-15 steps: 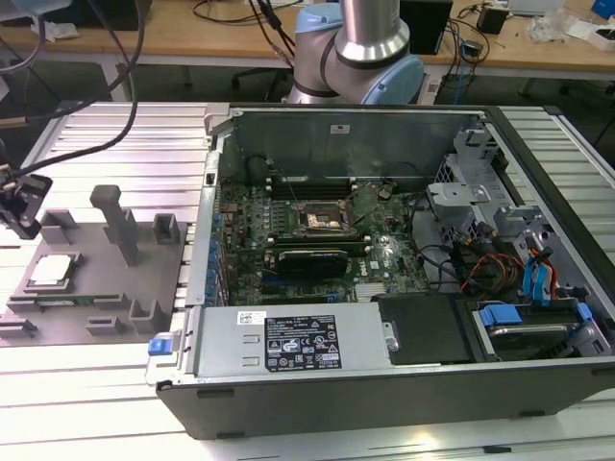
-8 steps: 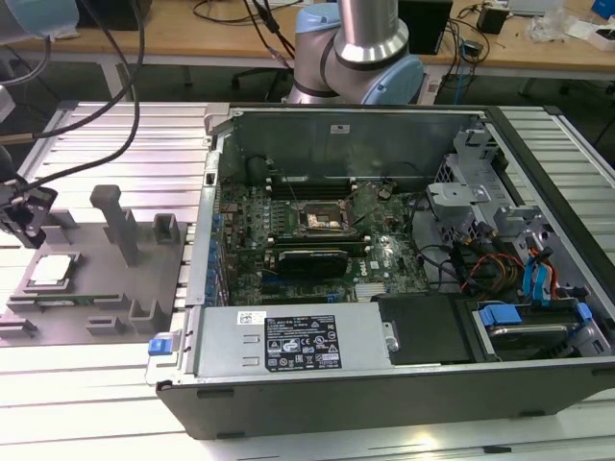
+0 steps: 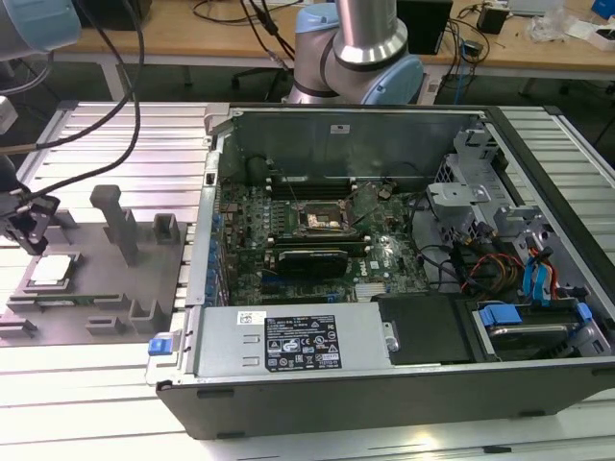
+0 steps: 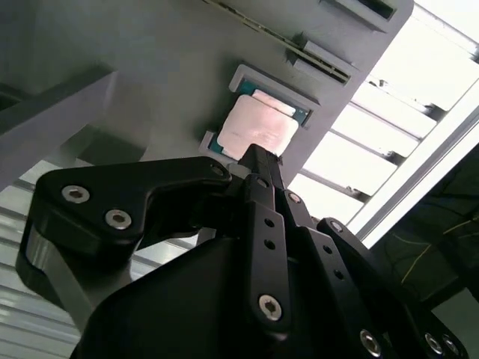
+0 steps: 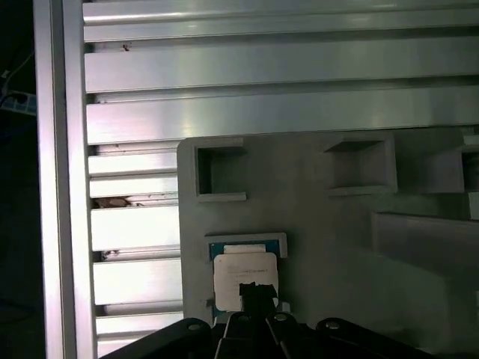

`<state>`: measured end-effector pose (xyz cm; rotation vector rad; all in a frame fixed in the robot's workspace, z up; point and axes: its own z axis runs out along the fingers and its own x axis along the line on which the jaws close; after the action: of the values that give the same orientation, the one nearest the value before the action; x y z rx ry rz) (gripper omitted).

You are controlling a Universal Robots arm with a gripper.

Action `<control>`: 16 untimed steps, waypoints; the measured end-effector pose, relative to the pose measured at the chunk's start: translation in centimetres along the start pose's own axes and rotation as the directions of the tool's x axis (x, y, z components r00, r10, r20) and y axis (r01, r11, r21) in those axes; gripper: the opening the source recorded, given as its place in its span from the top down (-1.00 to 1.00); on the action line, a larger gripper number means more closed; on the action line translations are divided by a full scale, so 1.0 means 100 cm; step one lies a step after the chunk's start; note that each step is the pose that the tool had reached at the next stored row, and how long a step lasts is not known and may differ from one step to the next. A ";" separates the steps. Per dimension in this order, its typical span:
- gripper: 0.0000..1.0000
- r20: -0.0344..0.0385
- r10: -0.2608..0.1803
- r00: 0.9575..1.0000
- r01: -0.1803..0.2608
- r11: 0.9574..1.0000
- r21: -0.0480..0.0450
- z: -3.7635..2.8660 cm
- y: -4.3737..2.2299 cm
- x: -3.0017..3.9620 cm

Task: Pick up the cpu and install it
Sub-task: 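Pick up the cpu and move it towards the insertion slot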

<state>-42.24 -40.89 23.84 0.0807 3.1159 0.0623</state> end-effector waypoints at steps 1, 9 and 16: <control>0.79 0.000 -0.004 1.000 0.004 1.000 0.000 0.0013 -0.0001 0.0003; 0.79 -0.002 -0.049 0.999 0.049 0.999 -0.001 0.0170 -0.0008 0.0021; 0.79 -0.003 -0.066 0.998 0.066 0.998 -0.001 0.0258 -0.0013 0.0029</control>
<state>-42.48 -40.90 21.25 -0.0221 3.1184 0.0631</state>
